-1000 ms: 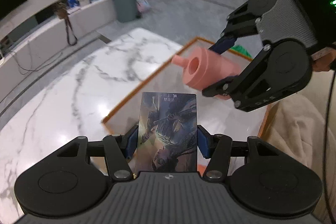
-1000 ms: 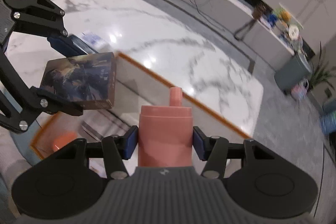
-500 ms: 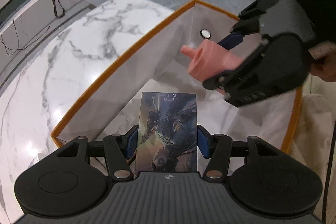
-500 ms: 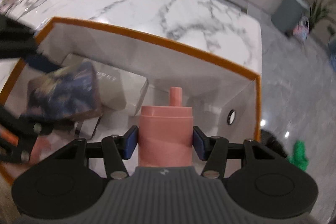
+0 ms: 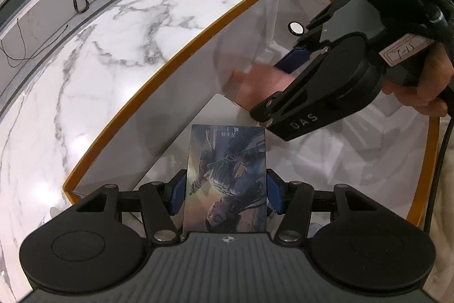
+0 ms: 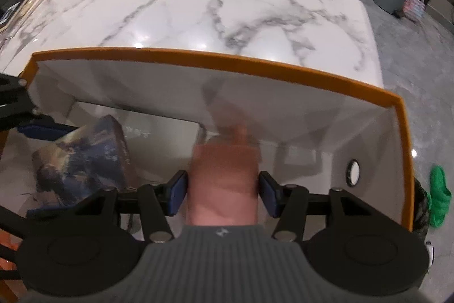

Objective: Organize rigid objects
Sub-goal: 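Lower the pink cylinder into the orange box and open the right tool, then lower the picture card box into the orange box and open the left tool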

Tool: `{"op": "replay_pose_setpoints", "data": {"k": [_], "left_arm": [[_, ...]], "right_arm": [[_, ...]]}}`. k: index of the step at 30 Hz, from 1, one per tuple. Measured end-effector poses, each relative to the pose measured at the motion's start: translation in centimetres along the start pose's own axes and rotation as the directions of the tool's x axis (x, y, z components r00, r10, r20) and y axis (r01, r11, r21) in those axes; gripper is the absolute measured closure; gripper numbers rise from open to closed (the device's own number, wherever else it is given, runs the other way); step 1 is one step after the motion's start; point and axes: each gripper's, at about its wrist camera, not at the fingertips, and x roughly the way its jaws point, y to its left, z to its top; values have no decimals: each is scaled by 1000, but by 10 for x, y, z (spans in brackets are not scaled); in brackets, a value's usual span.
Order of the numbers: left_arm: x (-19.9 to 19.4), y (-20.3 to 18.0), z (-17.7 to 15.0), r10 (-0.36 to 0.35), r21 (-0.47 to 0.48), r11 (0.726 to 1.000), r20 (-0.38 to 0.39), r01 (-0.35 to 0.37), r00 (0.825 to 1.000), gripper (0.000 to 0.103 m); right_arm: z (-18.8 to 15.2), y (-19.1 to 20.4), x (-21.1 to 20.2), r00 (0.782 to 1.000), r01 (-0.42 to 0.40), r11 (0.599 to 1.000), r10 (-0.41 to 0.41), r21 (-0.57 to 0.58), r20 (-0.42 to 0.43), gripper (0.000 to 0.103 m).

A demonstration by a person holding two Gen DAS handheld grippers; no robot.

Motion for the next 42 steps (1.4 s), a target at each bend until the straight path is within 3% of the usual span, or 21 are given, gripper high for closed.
{"op": "replay_pose_setpoints", "data": {"k": [7, 13, 15, 19, 25, 29, 32, 35, 38, 42], "left_arm": [[0, -5, 4, -13, -36, 999, -22, 12, 1000, 38], [0, -10, 15, -77, -215, 975, -65, 62, 995, 38], [3, -7, 18, -114, -305, 948, -59, 90, 992, 38], [11, -2, 18, -182, -493, 861, -63, 128, 981, 38], [20, -2, 17, -84, -584, 812, -121, -3, 989, 38], [31, 5, 13, -126, -656, 754, -146, -1, 981, 38], [38, 5, 13, -151, -685, 729, -154, 4, 976, 38], [43, 10, 12, -182, -739, 673, -120, 34, 976, 38], [45, 14, 12, -198, -761, 647, -109, 46, 974, 38], [47, 15, 13, -246, -757, 647, -94, 91, 965, 36]], "right_arm": [[-7, -2, -14, 1000, 12, 1000, -11, -14, 18, 46], [-18, -7, -41, 996, 72, 997, -70, -42, 58, 46], [-22, -8, -50, 993, 93, 994, -89, -59, 77, 46], [-28, -10, -64, 990, 110, 990, -101, -89, 102, 47], [-32, -12, -63, 990, 114, 989, -104, -92, 99, 47], [-37, -8, -60, 988, 120, 985, -107, -126, 108, 48], [-40, -7, -58, 986, 139, 979, -123, -151, 114, 48], [-43, -11, -56, 988, 127, 980, -112, -152, 106, 50], [-47, -10, -55, 989, 125, 976, -108, -180, 105, 51], [-51, -4, -55, 991, 114, 968, -94, -222, 99, 51]]}}
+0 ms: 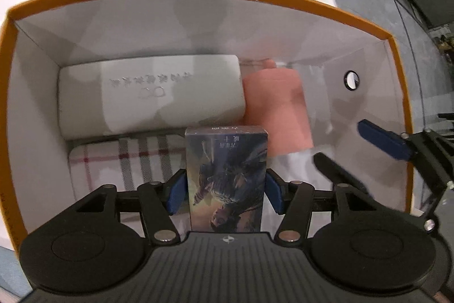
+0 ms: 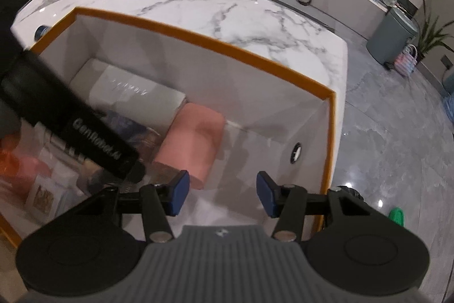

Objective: Organize rigid objects
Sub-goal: 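Lower the picture card box into the orange box and open the left tool, then move both tools from the orange box back to the table items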

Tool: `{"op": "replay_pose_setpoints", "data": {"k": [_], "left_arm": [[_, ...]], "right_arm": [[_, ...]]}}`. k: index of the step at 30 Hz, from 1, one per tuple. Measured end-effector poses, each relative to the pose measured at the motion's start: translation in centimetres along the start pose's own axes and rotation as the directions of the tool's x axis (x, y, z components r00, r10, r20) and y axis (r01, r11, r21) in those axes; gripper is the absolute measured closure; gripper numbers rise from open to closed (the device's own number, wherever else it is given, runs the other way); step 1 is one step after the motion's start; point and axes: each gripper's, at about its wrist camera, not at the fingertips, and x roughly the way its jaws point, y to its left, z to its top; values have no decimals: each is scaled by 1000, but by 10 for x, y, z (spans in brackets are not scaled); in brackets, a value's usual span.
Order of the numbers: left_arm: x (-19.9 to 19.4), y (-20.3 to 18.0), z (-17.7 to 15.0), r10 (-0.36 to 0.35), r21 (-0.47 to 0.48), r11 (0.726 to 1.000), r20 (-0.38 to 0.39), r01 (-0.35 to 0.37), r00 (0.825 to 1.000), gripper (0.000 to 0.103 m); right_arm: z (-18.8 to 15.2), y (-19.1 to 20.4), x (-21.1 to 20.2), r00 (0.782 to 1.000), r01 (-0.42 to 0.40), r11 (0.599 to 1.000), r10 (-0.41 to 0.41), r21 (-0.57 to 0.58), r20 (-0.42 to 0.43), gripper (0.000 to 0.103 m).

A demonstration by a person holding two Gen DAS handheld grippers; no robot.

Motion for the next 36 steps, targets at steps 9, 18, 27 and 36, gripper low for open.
{"op": "replay_pose_setpoints", "data": {"k": [9, 18, 27, 36], "left_arm": [[-7, 11, -9, -63, 14, 998, -12, 63, 998, 36], [-24, 1, -10, -8, 129, 992, 46, 2, 999, 60], [-64, 17, -20, 64, 208, 973, 153, -95, 986, 60], [-70, 19, -21, 46, 256, 963, 170, -90, 984, 61]], "right_arm": [[0, 21, -3, 999, -34, 997, 34, -71, 3, 51], [-2, 33, 4, 991, -114, 991, 109, -69, -84, 52], [-1, 40, 25, 949, -206, 978, 206, 23, -240, 63], [-6, 55, 25, 929, -222, 975, 209, -10, -306, 62]]}}
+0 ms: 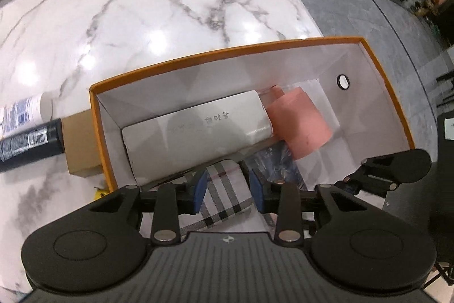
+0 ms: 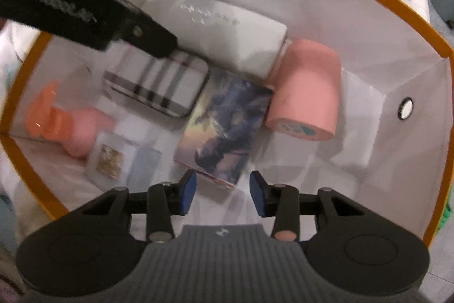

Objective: Organize rigid objects
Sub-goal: 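Move both tools from the orange box back to the table items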

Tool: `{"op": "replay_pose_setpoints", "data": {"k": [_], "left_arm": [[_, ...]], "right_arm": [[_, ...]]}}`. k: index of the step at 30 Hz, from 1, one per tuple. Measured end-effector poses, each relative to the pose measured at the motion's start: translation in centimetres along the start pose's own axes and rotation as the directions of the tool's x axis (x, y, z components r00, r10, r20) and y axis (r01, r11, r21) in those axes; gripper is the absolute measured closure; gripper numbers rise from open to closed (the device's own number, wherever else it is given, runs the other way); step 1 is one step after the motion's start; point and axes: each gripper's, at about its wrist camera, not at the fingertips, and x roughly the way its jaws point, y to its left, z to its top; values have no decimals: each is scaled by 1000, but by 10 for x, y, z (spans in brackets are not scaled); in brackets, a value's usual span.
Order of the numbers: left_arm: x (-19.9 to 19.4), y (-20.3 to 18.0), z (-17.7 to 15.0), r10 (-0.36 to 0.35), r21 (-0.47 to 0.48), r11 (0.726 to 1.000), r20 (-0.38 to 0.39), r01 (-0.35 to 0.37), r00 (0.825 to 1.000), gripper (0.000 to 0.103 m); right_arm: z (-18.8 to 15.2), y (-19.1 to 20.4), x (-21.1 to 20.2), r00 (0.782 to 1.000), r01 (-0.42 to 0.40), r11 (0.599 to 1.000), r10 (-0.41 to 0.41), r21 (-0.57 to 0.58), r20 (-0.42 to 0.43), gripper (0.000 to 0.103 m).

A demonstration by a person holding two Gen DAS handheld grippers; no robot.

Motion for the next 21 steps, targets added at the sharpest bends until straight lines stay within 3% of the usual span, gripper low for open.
{"op": "replay_pose_setpoints", "data": {"k": [6, 18, 21], "left_arm": [[0, 1, 1, -9, -1, 1000, 0, 9, 1000, 61], [-15, 1, -5, -25, 11, 1000, 25, 25, 999, 61], [-35, 4, -10, -40, 42, 998, 59, 38, 997, 61]], "right_arm": [[-2, 6, 7, 1000, 10, 1000, -10, 1, 6, 76], [-19, 14, -14, 997, 59, 998, -59, 13, 54, 74], [-26, 19, -33, 989, 86, 996, -89, 29, 122, 61]]}}
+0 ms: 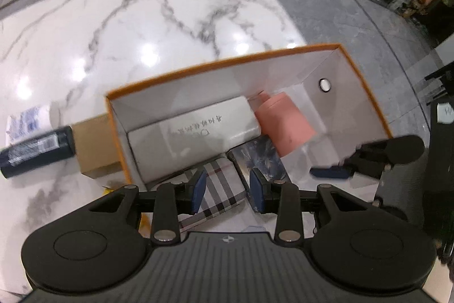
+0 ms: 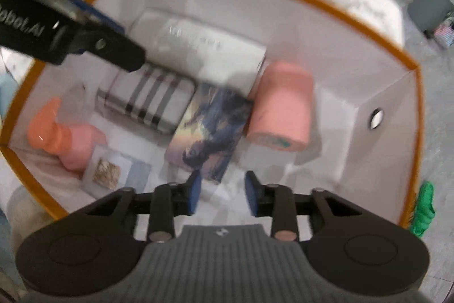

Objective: Organize rigid objects
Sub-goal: 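Move both tools from the orange box back to the table items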

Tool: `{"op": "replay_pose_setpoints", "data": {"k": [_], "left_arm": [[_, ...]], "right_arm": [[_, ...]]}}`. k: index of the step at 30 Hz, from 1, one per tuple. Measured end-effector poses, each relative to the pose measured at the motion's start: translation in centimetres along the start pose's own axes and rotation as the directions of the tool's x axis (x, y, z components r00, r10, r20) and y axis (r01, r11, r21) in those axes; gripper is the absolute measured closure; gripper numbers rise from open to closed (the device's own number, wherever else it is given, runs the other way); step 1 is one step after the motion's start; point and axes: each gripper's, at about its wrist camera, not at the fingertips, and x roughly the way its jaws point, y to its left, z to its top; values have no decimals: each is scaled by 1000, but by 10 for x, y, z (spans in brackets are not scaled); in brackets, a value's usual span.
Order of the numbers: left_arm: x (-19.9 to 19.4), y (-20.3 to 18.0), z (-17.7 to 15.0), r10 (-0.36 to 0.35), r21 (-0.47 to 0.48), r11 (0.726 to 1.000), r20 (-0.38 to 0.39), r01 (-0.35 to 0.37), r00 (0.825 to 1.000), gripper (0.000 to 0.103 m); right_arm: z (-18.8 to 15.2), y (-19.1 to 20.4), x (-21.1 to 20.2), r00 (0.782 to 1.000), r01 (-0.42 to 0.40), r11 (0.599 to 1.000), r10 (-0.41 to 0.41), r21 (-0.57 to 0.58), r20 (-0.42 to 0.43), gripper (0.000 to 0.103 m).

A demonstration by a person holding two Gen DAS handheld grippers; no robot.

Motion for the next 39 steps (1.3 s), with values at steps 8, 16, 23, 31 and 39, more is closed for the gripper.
{"op": "replay_pose_setpoints", "data": {"k": [8, 16, 23, 31, 39], "left_arm": [[-65, 27, -29, 48, 57, 997, 79, -53, 996, 61], [-105, 71, -68, 90, 87, 991, 167, -106, 982, 60], [-108, 101, -87, 78, 120, 987, 199, -104, 977, 60], [-90, 134, -110, 75, 169, 981, 147, -100, 986, 58], [-60, 124, -114, 22, 305, 950, 163, -72, 986, 50]], "right_arm": [[30, 1, -37, 986, 32, 999, -30, -10, 163, 44], [60, 50, -78, 947, 96, 992, -65, -85, 315, 44], [93, 109, -80, 932, 117, 974, -40, -194, 360, 52], [127, 165, -46, 969, 102, 916, -3, -387, 249, 52], [151, 179, -6, 988, 142, 830, -80, -539, 136, 67]]}}
